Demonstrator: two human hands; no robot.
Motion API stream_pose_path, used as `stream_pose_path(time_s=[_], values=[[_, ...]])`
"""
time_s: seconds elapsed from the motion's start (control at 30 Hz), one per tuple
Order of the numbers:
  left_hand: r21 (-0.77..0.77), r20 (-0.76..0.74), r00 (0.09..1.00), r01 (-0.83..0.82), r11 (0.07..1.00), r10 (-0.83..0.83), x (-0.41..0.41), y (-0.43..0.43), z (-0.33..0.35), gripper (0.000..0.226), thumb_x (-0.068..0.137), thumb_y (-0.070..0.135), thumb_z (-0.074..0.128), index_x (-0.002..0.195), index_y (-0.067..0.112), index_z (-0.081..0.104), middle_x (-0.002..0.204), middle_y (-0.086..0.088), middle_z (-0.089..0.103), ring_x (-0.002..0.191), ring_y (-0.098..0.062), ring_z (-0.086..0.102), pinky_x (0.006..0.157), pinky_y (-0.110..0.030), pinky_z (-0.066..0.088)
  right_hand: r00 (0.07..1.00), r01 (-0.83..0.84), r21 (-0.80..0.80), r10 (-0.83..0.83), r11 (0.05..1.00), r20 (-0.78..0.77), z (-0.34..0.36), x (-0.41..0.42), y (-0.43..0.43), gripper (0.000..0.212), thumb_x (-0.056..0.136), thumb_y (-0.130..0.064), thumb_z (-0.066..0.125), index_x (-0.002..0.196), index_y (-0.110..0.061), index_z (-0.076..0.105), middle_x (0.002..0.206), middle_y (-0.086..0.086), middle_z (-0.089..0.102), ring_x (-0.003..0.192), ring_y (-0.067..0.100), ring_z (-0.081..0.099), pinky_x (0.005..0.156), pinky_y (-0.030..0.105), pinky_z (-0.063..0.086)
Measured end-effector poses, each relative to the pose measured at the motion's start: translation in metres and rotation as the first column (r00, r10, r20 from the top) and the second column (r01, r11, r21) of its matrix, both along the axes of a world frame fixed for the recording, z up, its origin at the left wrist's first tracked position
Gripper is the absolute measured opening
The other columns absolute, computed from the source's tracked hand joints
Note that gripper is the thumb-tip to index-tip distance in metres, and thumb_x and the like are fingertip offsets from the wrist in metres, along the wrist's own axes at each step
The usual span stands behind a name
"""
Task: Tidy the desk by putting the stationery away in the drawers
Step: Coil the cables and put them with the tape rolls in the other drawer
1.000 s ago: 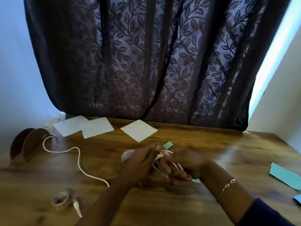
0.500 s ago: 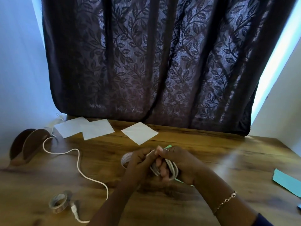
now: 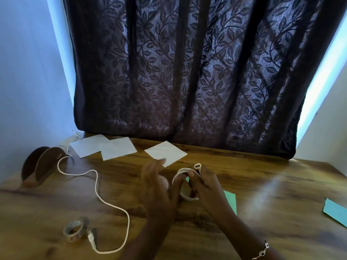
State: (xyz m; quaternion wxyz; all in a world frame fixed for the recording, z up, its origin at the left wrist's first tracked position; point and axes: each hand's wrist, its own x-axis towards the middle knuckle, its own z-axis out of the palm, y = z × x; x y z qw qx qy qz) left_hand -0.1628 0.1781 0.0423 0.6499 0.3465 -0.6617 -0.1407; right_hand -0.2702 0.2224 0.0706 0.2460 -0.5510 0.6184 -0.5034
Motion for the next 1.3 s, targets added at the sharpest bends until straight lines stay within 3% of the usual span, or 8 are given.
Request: stream_pose_path(time_s=[0.1,0.33,0.5,0.63,0.83,1.03,1.17,1.3], values=[[-0.198,0.063,0.992,-0.091,0.976,0.105,0.000,0.008,-0.011,0.041,0.088,0.045,0.051,0.109,0.011,0.043,0.109,-0.006,0.043,0.099,-0.007,0.041,0.077,-0.015,0.039,0.999,-0.008,0.011,0.007,1.000,0.042,0.001,0.002,-0.002,0.011,0.096,-0.023,0.043,0.094,-0.019,0.053,0.076,-0.014,0.054,0.067,0.002,0.055,0.053,0.010,0.043],[0.528,-0.119,0.963,0.267,0.806,-0.241,-0.005,0.014,0.000,0.010,0.088,0.021,0.057,0.082,0.028,0.057,0.078,0.012,0.062,0.080,-0.014,0.063,0.062,-0.008,0.047,0.987,0.020,0.025,-0.024,0.999,0.160,0.003,0.007,-0.002,0.018,0.096,-0.025,0.043,0.099,-0.014,0.057,0.076,-0.008,0.058,0.067,0.004,0.057,0.051,0.008,0.043],[0.639,-0.578,0.776,0.622,0.452,-0.251,-0.005,0.023,0.008,0.036,0.076,0.039,0.056,0.104,0.017,0.063,0.103,-0.003,0.068,0.099,-0.019,0.064,0.088,-0.036,0.054,0.952,0.062,-0.070,-0.038,0.996,0.304,0.007,0.010,0.002,0.024,0.090,-0.044,0.032,0.095,-0.031,0.051,0.090,-0.011,0.060,0.084,0.007,0.061,0.063,0.007,0.051],[0.624,-0.671,0.718,0.681,0.383,-0.184,-0.007,0.028,0.019,0.036,0.078,0.039,0.054,0.106,0.018,0.060,0.108,-0.006,0.066,0.101,-0.021,0.062,0.085,-0.033,0.054,0.930,0.117,0.052,-0.128,0.992,0.344,0.006,0.009,0.000,0.038,0.096,-0.040,0.030,0.107,-0.016,0.057,0.100,0.002,0.064,0.093,0.017,0.064,0.074,0.019,0.054],[0.701,-0.333,0.915,0.403,0.589,-0.229,-0.016,0.041,0.022,0.039,0.095,0.026,0.041,0.130,0.011,0.049,0.128,-0.008,0.056,0.107,-0.015,0.055,0.069,-0.007,0.047,0.961,0.258,-0.052,-0.251,0.965,0.116,0.005,0.011,-0.004,0.049,0.098,-0.032,0.029,0.142,-0.040,0.009,0.091,0.005,0.057,0.075,0.011,0.056,0.065,0.024,0.050],[0.672,-0.118,0.971,0.234,0.702,-0.210,-0.020,0.045,0.018,0.038,0.098,0.018,0.036,0.135,0.012,0.039,0.137,-0.011,0.048,0.114,-0.014,0.053,0.090,-0.019,0.046,0.950,0.290,0.044,-0.293,0.956,0.103,0.003,0.011,-0.007,0.037,0.096,-0.036,0.031,0.116,-0.013,0.052,0.074,0.001,0.053,0.068,0.011,0.051,0.058,0.021,0.041],[0.679,-0.004,0.988,0.116,0.725,-0.154,-0.025,0.043,0.015,0.047,0.098,0.017,0.036,0.144,0.009,0.027,0.142,-0.011,0.043,0.128,-0.025,0.044,0.104,-0.035,0.042,0.949,0.298,-0.070,-0.303,0.952,-0.086,0.006,0.014,-0.003,0.058,0.098,-0.024,0.033,0.141,-0.040,-0.002,0.078,-0.002,0.053,0.067,0.009,0.052,0.057,0.017,0.040],[0.650,0.010,0.988,0.110,0.752,-0.154,-0.026,0.041,0.013,0.043,0.098,0.017,0.036,0.140,0.008,0.034,0.135,-0.012,0.050,0.119,-0.021,0.052,0.097,-0.029,0.046,0.913,0.300,-0.100,-0.316,0.949,-0.260,0.006,0.013,-0.002,0.066,0.097,-0.020,0.038,0.141,-0.034,-0.009,0.077,-0.002,0.051,0.064,0.005,0.047,0.054,0.013,0.034]])
